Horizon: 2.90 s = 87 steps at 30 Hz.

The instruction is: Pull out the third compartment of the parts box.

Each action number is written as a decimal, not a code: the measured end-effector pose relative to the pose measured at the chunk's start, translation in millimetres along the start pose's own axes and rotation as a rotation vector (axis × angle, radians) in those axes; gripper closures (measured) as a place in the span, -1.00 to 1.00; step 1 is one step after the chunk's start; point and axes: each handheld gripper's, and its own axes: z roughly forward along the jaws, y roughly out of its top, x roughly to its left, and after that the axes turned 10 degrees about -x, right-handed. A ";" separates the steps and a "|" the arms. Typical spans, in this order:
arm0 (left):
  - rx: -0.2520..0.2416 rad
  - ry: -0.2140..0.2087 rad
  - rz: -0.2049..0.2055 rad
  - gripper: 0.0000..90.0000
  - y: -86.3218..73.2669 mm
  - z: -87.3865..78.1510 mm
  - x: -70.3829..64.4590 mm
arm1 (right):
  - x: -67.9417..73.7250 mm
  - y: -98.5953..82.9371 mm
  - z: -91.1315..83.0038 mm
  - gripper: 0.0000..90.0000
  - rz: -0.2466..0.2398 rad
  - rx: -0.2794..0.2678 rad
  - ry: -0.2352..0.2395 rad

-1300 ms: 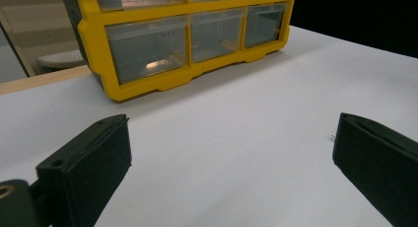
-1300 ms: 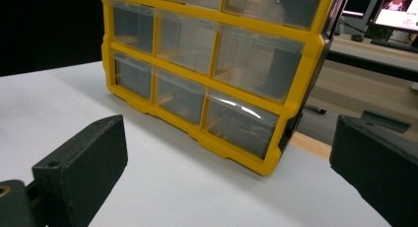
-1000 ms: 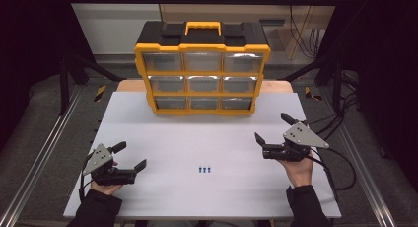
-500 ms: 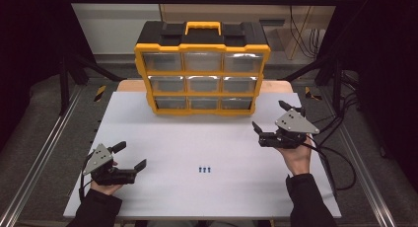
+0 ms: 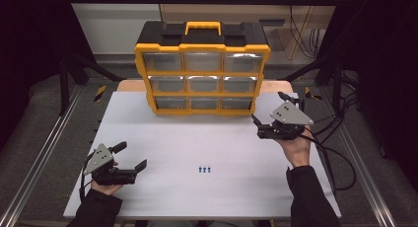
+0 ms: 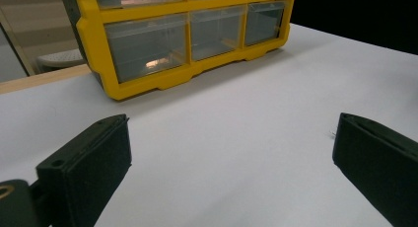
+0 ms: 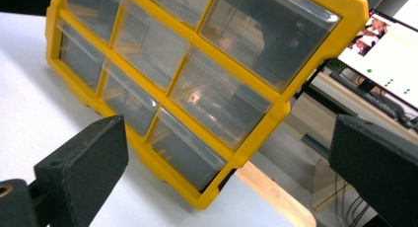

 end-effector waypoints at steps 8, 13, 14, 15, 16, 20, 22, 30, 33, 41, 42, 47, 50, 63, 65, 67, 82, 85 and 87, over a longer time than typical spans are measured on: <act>0.002 0.002 0.002 -0.98 -0.3 0.4 -0.1 | 3.0 9.9 14.3 -0.93 -0.113 0.035 -0.011; 0.000 0.001 0.003 -0.98 -0.2 0.3 -0.4 | 5.8 13.3 20.7 -0.93 -0.158 0.040 -0.014; 0.001 0.001 0.002 -0.98 -0.2 0.4 -0.3 | 6.2 14.1 22.1 -0.93 -0.173 0.044 -0.018; 0.001 0.001 0.003 -0.98 -0.3 0.5 -0.3 | 6.6 15.1 23.5 -0.93 -0.187 0.048 -0.021; 0.001 0.001 0.003 -0.98 -0.3 0.5 -0.2 | 7.0 16.5 25.3 -0.93 -0.203 0.051 -0.023; 0.002 0.002 0.003 -0.98 -0.4 0.6 -0.1 | 7.8 20.6 29.0 -0.92 -0.243 0.059 -0.029; 0.002 0.002 0.003 -0.98 -0.6 0.7 0.0 | 8.2 23.9 31.5 -0.92 -0.269 0.059 -0.032; 0.004 0.002 0.004 -0.98 -0.8 1.0 -0.1 | 10.1 33.9 44.6 -0.91 -0.385 0.072 -0.050; 0.003 0.001 0.004 -0.98 -0.7 0.9 -0.1 | 9.9 34.8 46.6 -0.90 -0.395 0.069 -0.047; 0.005 0.000 0.005 -0.98 -0.8 1.2 -0.4 | 7.2 36.2 57.6 -0.89 -0.443 0.062 -0.057; 0.005 0.000 0.004 -0.98 -0.8 1.2 -0.4 | 7.2 36.2 57.6 -0.89 -0.443 0.062 -0.057; 0.005 0.000 0.004 -0.98 -0.8 1.2 -0.3 | 7.2 35.9 64.7 -0.87 -0.483 0.064 -0.069; 0.006 0.000 0.005 -0.98 -0.9 1.3 -0.4 | 7.6 35.1 67.7 -0.86 -0.518 0.074 -0.080; 0.006 -0.004 0.005 -0.98 -0.8 1.5 -1.1 | 7.9 36.3 81.6 -0.82 -0.639 0.074 -0.090; 0.006 -0.005 0.006 -0.98 -0.7 1.7 -1.3 | 8.6 37.0 84.3 -0.81 -0.656 0.065 -0.095; 0.006 -0.007 0.007 -0.98 -0.8 2.0 -1.5 | 9.3 37.8 87.6 -0.78 -0.699 0.063 -0.106; 0.007 -0.009 0.007 -0.98 -1.2 2.9 -1.7 | 9.2 43.0 104.0 -0.64 -0.806 0.046 -0.128; 0.007 -0.009 0.006 -0.98 -1.2 2.7 -1.8 | 8.9 42.9 108.1 -0.59 -0.831 0.048 -0.134; 0.007 -0.009 0.007 -0.98 -1.3 3.0 -1.9 | 9.8 42.7 111.7 -0.54 -0.854 0.050 -0.137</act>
